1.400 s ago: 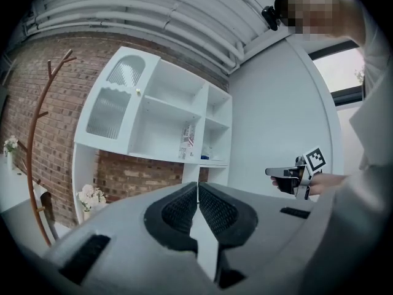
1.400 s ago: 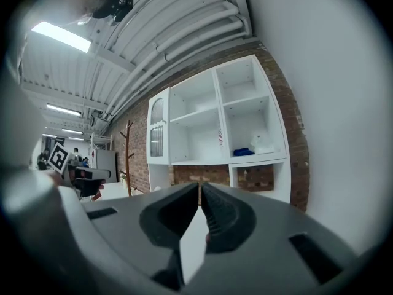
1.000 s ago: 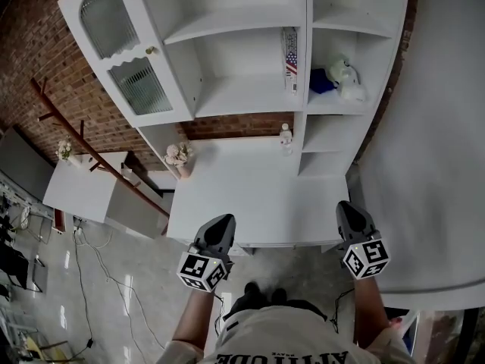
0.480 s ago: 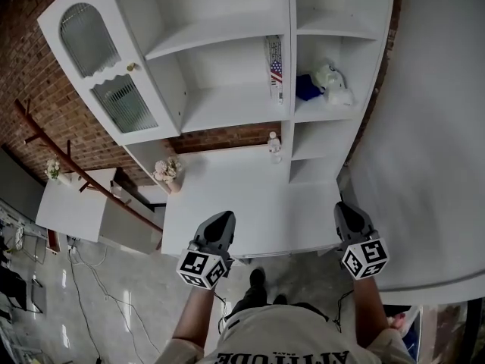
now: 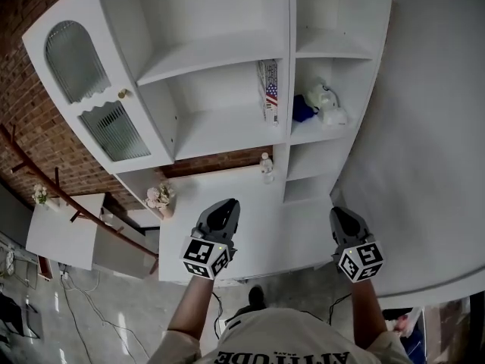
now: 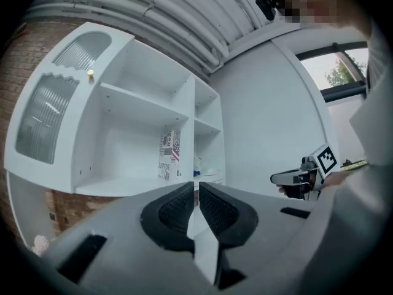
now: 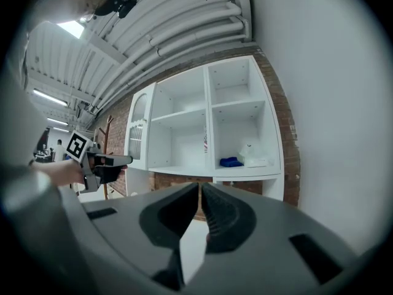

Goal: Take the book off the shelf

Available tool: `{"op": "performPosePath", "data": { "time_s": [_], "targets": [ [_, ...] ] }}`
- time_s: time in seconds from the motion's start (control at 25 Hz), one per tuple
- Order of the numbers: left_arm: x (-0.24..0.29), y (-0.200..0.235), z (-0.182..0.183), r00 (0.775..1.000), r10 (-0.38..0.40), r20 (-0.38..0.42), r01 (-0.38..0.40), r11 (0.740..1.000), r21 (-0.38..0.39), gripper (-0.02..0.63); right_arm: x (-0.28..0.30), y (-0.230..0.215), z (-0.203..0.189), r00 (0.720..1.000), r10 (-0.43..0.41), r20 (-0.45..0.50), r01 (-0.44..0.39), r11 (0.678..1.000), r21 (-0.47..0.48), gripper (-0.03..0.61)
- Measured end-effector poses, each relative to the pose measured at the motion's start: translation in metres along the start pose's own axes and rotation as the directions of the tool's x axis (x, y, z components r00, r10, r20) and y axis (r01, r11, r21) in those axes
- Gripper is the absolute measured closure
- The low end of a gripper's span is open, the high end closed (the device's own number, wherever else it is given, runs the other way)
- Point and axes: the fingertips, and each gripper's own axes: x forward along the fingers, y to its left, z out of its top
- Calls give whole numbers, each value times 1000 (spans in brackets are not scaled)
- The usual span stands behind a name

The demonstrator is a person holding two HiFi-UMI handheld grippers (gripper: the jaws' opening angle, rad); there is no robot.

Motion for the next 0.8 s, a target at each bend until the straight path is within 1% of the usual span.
{"op": "performPosePath", "data": {
  "time_s": [0.24,0.44,0.6,0.8],
  "targets": [
    [50,21,27,996,-85,23,84,995,51,584,18,-1,4,999,-44,-6,44,999,-9,543],
    [89,37,47,988,-146,45,143,988,62,584,26,-5,7,995,-96,-12,96,995,-18,543],
    [116,48,61,983,-173,61,169,984,61,583,29,-9,10,990,-142,-15,141,990,-28,543],
    [147,61,75,976,-207,69,201,976,87,583,31,-11,8,980,-197,-27,196,980,-33,543]
  ]
}}
